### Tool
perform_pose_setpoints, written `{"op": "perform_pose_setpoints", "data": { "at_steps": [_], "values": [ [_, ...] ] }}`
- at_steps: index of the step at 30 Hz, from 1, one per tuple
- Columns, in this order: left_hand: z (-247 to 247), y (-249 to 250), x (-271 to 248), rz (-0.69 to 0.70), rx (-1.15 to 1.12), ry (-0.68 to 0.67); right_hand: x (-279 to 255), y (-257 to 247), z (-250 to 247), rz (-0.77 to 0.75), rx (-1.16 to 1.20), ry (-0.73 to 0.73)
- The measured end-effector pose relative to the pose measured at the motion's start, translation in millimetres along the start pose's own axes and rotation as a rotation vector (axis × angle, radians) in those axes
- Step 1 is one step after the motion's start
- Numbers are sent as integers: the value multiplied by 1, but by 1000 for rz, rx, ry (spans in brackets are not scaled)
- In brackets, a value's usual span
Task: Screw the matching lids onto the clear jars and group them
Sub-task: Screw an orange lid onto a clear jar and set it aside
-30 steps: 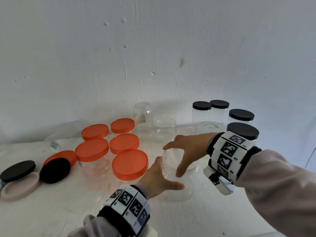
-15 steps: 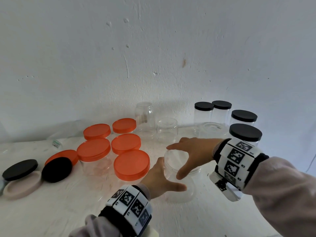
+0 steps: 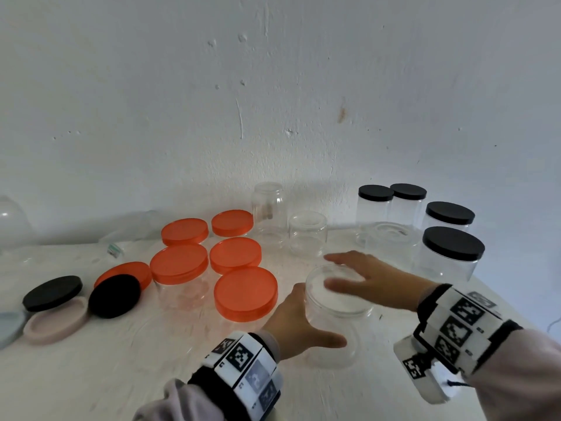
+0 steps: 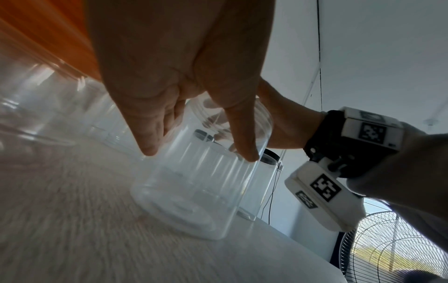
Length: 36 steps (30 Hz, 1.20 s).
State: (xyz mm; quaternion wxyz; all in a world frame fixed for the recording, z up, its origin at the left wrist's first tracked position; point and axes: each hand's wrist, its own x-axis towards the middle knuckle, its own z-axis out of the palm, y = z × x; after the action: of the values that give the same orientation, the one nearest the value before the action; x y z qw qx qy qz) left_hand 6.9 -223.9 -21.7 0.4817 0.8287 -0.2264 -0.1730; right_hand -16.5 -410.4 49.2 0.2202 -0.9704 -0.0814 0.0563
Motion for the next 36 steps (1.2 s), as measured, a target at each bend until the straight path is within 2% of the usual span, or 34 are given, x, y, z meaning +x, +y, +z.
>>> {"op": "perform_pose_setpoints", "data": {
  "at_steps": [5, 8, 15, 18, 23, 26, 29, 31, 36],
  "values": [
    [-3, -2, -6, 8, -14, -15, 28, 19, -18, 243, -15, 303],
    [-7, -4, -13, 17, -47, -17, 46, 29, -23, 393, -69, 382],
    [-29, 9, -37, 91, -196, -11, 72, 52, -30, 649, -290, 348],
    [-57, 25, -49, 148, -211, 6, 80, 55, -31, 742, -333, 304],
    [-132, 46, -70, 261, -274, 52, 84, 63, -32, 859, -321, 285],
    [-181, 47, -76, 279, -249, 149, 86, 64, -36, 854, -321, 300],
    [-231, 34, -67, 272, -231, 364, 88, 64, -38, 848, -319, 309],
    [-265, 18, -53, 215, -211, 535, 90, 63, -37, 842, -310, 319],
    [-318, -38, -11, 70, -216, 807, 91, 52, -31, 799, -281, 339]
  ]
}}
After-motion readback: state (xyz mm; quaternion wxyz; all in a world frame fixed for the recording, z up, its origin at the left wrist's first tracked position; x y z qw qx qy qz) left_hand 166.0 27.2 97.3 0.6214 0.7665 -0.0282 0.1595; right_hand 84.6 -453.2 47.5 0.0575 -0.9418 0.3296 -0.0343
